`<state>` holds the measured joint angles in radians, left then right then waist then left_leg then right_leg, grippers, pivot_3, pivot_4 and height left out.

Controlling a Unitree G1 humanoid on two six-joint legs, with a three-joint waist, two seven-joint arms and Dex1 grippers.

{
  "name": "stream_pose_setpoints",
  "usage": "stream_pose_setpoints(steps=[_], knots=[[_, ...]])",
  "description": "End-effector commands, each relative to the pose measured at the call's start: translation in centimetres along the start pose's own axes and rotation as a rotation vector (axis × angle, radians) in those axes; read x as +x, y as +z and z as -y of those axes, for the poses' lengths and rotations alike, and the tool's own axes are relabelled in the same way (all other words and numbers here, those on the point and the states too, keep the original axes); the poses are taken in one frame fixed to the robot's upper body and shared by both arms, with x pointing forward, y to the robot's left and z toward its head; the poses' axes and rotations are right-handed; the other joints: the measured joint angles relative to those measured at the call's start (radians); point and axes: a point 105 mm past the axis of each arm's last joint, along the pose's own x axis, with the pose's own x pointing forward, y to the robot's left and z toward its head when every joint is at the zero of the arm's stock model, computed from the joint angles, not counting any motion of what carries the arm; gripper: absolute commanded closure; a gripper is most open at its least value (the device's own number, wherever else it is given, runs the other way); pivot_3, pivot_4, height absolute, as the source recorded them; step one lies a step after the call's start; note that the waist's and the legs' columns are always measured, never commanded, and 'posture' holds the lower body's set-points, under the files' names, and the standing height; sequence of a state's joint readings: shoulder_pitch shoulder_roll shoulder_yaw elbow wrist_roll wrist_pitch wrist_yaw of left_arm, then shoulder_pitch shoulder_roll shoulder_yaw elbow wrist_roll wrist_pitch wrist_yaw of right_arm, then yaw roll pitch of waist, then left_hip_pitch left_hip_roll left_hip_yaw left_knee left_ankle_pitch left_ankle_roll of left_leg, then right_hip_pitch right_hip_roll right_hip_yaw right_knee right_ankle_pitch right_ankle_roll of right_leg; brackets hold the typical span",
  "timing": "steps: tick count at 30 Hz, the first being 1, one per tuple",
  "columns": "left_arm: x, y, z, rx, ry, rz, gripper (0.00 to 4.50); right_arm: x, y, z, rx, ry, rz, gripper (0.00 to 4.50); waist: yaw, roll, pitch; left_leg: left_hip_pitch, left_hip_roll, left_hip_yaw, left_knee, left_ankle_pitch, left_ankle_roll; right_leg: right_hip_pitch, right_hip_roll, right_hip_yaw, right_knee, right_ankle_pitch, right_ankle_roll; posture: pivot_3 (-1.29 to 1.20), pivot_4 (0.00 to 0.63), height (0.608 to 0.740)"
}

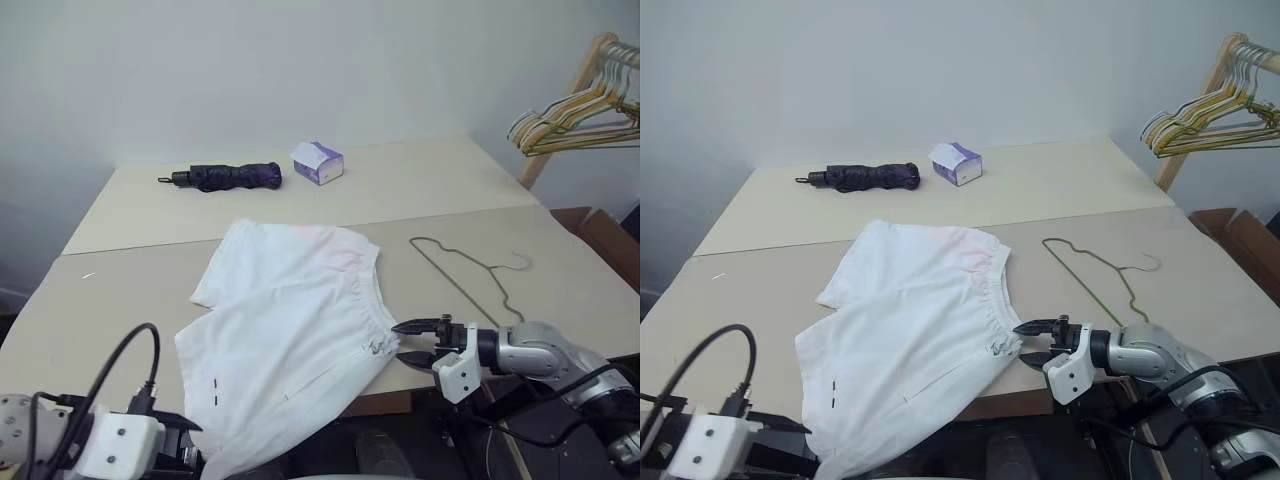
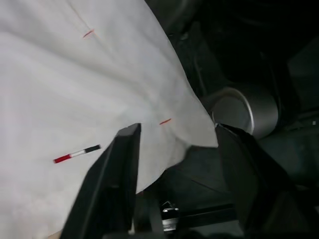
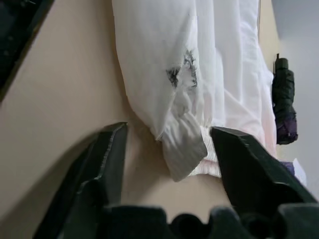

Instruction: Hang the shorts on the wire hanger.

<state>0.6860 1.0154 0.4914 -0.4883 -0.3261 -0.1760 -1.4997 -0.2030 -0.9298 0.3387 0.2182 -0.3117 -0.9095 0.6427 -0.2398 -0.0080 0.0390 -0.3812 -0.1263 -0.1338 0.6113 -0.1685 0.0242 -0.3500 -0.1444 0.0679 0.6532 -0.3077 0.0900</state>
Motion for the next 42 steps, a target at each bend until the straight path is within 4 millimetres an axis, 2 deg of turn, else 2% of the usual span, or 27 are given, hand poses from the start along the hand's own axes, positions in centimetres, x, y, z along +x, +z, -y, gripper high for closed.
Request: stream_pose_setpoints(steps=[1, 5, 8, 11, 13, 16, 18, 21, 24, 27, 30, 33, 34, 38, 42], knots=[[-2.5, 1.2, -2.7, 0.03, 0.021, 0.07, 0.96, -1.0, -0.2, 1.2, 0.02, -0.037, -0.029, 0.08, 0.01, 0.0, 0.0, 0.0, 0.0, 0.0, 0.0, 0.0, 0.0, 0.0, 0.0, 0.0, 0.0, 0.0, 0.0, -0.25, 0.015, 0.74], [-5.0, 3.6, -7.2, -0.005, 0.124, 0.224, 0.96, -2.5, -0.5, 0.8, 0.189, -0.026, -0.081, 0.03, 0.036, 0.0, 0.0, -0.001, 0.0, -0.001, 0.001, 0.0, 0.0, 0.0, 0.0, -0.001, 0.0, 0.0, 0.0, -0.26, 0.007, 0.74], [-5.5, 5.2, -9.2, -0.021, 0.192, 0.324, 0.96, -3.7, -0.6, 1.2, 0.326, -0.058, -0.121, 0.03, 0.03, 0.0, -0.001, -0.004, 0.0, -0.001, 0.001, -0.003, 0.001, -0.002, 0.0, -0.001, -0.003, 0.004, 0.009, -0.27, 0.003, 0.74], [-5.0, 8.0, -12.1, -0.077, 0.255, 0.453, 0.96, -5.6, -1.7, 2.2, 0.439, -0.141, -0.204, 0.03, 0.015, 0.001, -0.001, -0.004, 0.0, 0.0, 0.002, -0.006, 0.001, -0.002, 0.001, -0.002, -0.004, 0.004, 0.008, -0.31, 0.0, 0.74], [-3.9, 9.5, -13.7, -0.134, 0.269, 0.53, 0.96, -7.0, -2.5, 3.6, 0.519, -0.254, -0.256, 0.03, 0.004, 0.001, -0.001, -0.005, 0.0, -0.001, 0.003, -0.006, 0.0, -0.002, 0.002, -0.002, -0.005, 0.005, 0.009, -0.33, 0.0, 0.74], [-2.8, 11.1, -15.1, -0.174, 0.27, 0.592, 0.96, -8.2, -3.0, 4.9, 0.643, -0.365, -0.285, 0.03, -0.018, 0.001, -0.002, -0.005, 0.0, 0.0, 0.005, -0.006, 0.0, -0.001, 0.002, -0.002, -0.005, 0.005, 0.011, -0.35, 0.0, 0.74], [-1.7, 12.1, -16.2, -0.206, 0.259, 0.619, 0.96, -9.4, -4.4, 5.1, 0.775, -0.446, -0.366, 0.03, -0.035, 0.001, -0.004, -0.005, 0.001, -0.001, 0.006, -0.006, 0.0, 0.001, 0.004, -0.002, -0.004, 0.006, 0.011, -0.37, 0.001, 0.74], [-0.4, 13.1, -17.0, -0.221, 0.217, 0.65, 0.96, -10.9, -6.8, 4.2, 0.942, -0.503, -0.547, 0.03, -0.057, 0.0, -0.004, -0.008, 0.002, -0.002, 0.013, -0.006, 0.0, 0.001, 0.007, -0.002, -0.004, 0.008, 0.012, -0.39, 0.004, 0.74], [0.6, 13.7, -17.1, -0.205, 0.187, 0.665, 0.96, -11.6, -8.1, 3.4, 1.088, -0.515, -0.648, 0.03, -0.083, 0.001, -0.004, -0.01, 0.002, -0.001, 0.015, -0.007, 0.001, 0.002, 0.007, -0.002, -0.005, 0.008, 0.012, -0.41, 0.007, 0.74], [1.1, 14.2, -17.1, -0.191, 0.174, 0.682, 0.96, -11.6, -9.3, 2.6, 1.2, -0.497, -0.735, 0.03, -0.11, 0.001, -0.004, -0.011, 0.003, 0.0, 0.015, -0.007, 0.001, 0.001, 0.007, -0.002, -0.005, 0.008, 0.012, -0.42, 0.007, 0.74], [1.3, 14.2, -17.5, -0.174, 0.189, 0.691, 0.96, -11.3, -11.4, 2.0, 1.259, -0.505, -0.845, 0.03, -0.136, 0.0, -0.004, -0.011, 0.003, 0.0, 0.015, -0.007, 0.002, 0.001, 0.007, -0.002, -0.005, 0.008, 0.012, -0.44, 0.005, 0.74], [1.4, 14.2, -17.8, -0.17, 0.2, 0.698, 0.96, -10.8, -12.8, 1.9, 1.344, -0.51, -0.866, 0.03, -0.16, 0.001, -0.005, -0.011, 0.002, 0.0, 0.016, -0.007, 0.002, 0.003, 0.006, -0.002, -0.006, 0.009, 0.013, -0.44, 0.0, 0.74], [1.4, 14.3, -17.8, -0.169, 0.198, 0.7, 0.96, -10.5, -13.0, 1.8, 1.371, -0.495, -0.86, 0.03, -0.164, 0.001, -0.005, -0.011, 0.002, 0.0, 0.016, -0.004, 0.007, 0.003, 0.006, -0.002, -0.006, 0.009, 0.013, -0.43, 0.0, 0.74], [1.3, 14.1, -17.7, -0.163, 0.203, 0.694, 0.96, -9.5, -13.7, 1.0, 1.451, -0.441, -0.849, 0.88, -0.186, 0.001, -0.005, -0.011, 0.002, 0.0, 0.016, -0.004, 0.009, 0.003, 0.006, -0.002, -0.006, 0.009, 0.013, -0.42, 0.0, 0.74], [1.2, 13.7, -17.6, -0.163, 0.22, 0.685, 0.96, -8.7, -14.1, 0.9, 1.486, -0.422, -0.82, 2.3, -0.192, -0.001, -0.006, -0.009, 0.002, 0.0, 0.017, -0.004, 0.009, 0.006, 0.006, -0.002, -0.006, 0.009, 0.014, -0.4, 0.0, 0.74]])
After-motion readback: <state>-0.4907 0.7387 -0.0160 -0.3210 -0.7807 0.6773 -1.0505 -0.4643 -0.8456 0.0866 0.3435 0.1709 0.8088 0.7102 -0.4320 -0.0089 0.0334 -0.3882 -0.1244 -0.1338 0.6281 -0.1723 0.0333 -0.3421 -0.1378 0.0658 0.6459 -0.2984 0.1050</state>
